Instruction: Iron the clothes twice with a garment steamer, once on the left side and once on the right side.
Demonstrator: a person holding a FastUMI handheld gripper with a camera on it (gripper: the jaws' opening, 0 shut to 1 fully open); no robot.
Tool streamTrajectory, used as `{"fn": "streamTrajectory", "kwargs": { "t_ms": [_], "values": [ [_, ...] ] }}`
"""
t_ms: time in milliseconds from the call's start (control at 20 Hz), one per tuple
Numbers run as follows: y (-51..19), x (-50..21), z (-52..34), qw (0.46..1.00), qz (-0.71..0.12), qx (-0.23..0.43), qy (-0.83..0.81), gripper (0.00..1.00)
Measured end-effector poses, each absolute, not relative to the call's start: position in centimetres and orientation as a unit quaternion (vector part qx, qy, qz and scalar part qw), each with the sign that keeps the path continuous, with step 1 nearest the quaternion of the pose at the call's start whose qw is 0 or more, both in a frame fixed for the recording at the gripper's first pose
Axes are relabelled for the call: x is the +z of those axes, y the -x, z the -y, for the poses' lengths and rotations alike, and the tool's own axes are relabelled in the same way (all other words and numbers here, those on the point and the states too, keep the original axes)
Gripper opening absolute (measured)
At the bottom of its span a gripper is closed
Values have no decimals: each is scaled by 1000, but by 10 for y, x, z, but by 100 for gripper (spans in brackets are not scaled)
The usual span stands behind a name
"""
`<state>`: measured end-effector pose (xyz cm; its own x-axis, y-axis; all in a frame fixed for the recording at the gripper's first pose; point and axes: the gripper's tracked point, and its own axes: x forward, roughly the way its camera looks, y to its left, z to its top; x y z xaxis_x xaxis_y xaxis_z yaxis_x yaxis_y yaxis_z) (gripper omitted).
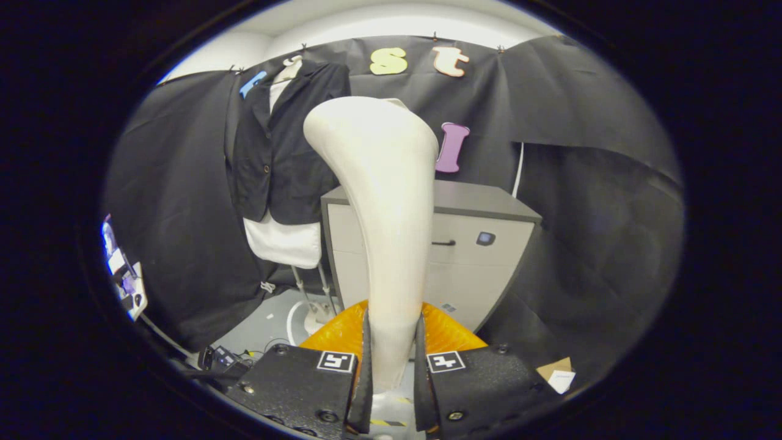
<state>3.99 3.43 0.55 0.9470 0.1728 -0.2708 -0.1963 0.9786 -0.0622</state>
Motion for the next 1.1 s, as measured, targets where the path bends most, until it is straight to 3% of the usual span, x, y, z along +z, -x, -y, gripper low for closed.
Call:
{"fn": "streamTrajectory", "kwargs": {
  "t_ms": [1100],
  "values": [
    [-3,-26,19,984,-151,93,-4,30]
  ]
}}
